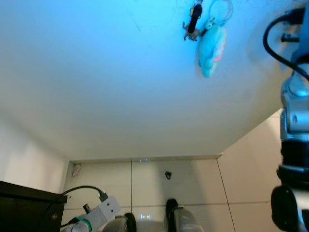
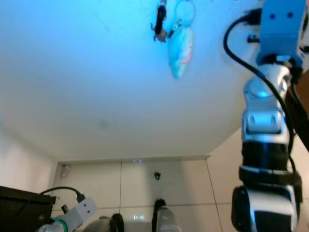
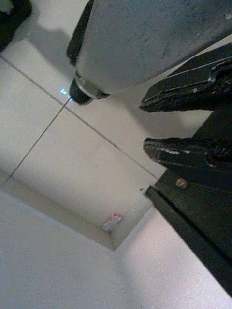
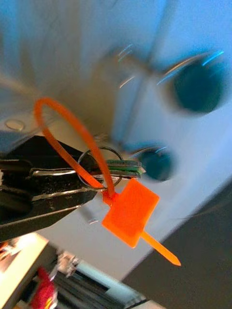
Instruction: Hang keys on a hook
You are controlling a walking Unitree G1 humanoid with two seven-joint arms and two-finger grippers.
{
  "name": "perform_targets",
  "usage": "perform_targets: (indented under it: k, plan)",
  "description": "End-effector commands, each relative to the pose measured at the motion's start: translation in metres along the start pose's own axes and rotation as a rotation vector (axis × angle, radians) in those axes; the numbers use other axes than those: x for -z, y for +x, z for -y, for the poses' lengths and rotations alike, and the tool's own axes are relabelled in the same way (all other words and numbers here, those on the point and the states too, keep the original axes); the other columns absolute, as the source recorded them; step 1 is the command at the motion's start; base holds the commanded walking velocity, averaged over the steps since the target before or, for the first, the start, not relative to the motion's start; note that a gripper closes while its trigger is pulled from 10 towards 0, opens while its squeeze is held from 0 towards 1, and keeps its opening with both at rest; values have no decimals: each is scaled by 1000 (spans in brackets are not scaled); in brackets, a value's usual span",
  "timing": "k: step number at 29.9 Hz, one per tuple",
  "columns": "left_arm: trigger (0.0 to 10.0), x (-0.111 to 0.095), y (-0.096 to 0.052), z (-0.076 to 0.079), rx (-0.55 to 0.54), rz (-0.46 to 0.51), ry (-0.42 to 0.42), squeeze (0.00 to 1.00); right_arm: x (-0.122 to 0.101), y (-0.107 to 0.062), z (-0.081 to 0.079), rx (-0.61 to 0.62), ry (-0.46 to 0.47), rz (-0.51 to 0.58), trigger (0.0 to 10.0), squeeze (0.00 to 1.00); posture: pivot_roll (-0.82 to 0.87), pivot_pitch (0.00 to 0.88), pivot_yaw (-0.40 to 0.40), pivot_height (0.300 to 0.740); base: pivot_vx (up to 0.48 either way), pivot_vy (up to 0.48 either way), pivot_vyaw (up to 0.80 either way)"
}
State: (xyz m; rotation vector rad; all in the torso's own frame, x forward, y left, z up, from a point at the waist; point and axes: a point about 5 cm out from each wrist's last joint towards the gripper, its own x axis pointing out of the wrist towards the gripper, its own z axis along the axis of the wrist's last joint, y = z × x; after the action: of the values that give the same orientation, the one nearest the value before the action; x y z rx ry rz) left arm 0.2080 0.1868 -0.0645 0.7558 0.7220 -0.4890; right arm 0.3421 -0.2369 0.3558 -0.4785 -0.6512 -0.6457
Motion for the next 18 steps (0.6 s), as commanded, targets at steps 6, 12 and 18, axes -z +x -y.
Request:
perform_targets:
  k: [6, 12, 18]
  plan:
    - [10000, 15, -4, 12, 30, -58, -20, 0, -13, 8, -3, 35, 42, 54, 10000, 0, -145, 211, 67, 740, 0, 0, 0]
    - [10000, 15, -4, 11, 32, -59, -17, 0, -3, 9, -4, 29, 27, 0, 10000, 0, -151, 212, 69, 740, 0, 0, 0]
    - [10000, 14, -4, 12, 34, -56, -9, 0, 20, 5, -4, 49, 188, -196, 10000, 0, -155, 213, 69, 740, 0, 0, 0]
